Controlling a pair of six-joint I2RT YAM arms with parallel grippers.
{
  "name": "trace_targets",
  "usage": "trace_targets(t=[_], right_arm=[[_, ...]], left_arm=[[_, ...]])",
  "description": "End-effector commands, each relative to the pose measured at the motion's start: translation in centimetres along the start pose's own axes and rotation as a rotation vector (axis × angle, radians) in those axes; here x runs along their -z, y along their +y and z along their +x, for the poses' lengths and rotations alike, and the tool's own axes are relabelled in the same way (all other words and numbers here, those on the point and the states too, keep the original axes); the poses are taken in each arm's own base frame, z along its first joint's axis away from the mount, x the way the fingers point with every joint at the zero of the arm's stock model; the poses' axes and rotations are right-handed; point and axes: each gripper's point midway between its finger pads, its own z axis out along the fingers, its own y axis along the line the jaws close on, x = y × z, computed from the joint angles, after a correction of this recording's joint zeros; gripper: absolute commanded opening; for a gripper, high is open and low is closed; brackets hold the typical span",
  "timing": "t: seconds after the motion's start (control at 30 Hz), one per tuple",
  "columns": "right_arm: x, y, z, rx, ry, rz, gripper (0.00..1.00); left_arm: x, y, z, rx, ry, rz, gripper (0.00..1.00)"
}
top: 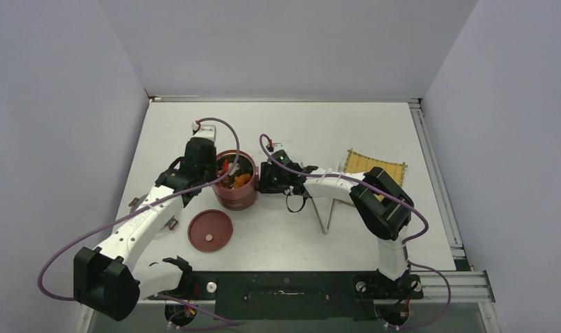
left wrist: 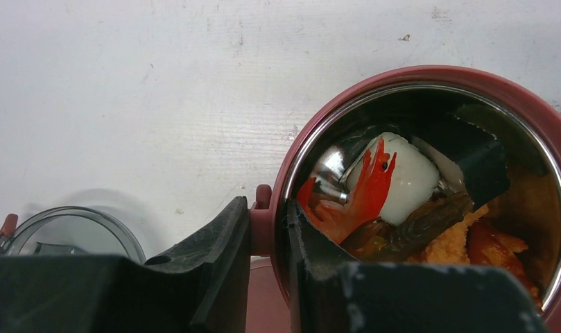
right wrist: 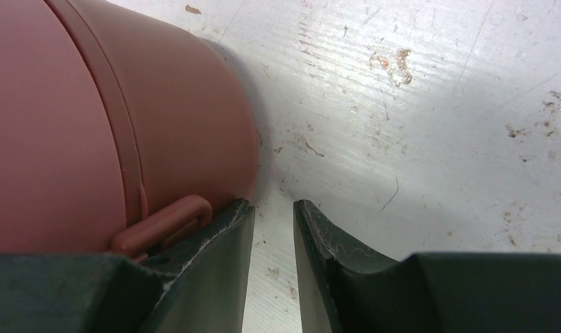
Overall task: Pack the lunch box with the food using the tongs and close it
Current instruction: Close the fastener on the packing box.
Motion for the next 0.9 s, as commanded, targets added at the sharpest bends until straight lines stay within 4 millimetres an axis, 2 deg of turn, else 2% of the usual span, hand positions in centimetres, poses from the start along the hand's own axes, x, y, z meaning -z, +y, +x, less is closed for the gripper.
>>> trace_targets(t=[0.0,0.3,0.63,0.87], right_arm=[[0.0,4.9,-2.3,0.018,-0.071,-0.13,0.3],[-0.3,5.3,-2.9,0.042,-0.092,-0.138,0.29],[0.4,7.0,-3.7,0.051,-0.119,-0.217,0.29],[1.1,8.2,-4.4,0.025,-0.127,-0.256,0.21]], left_arm=[[0.1,-1.4,-0.8,-0.013,-0.005,0.039,0.0],[-0.4,-1.7,0.1,-0.025,0.035,0.043,0.0],[-0.6,-2.2,0.8,-0.021,0.067,0.065,0.0],[-0.6,-2.4,1.2,-0.02,0.084,0.076,0.0]])
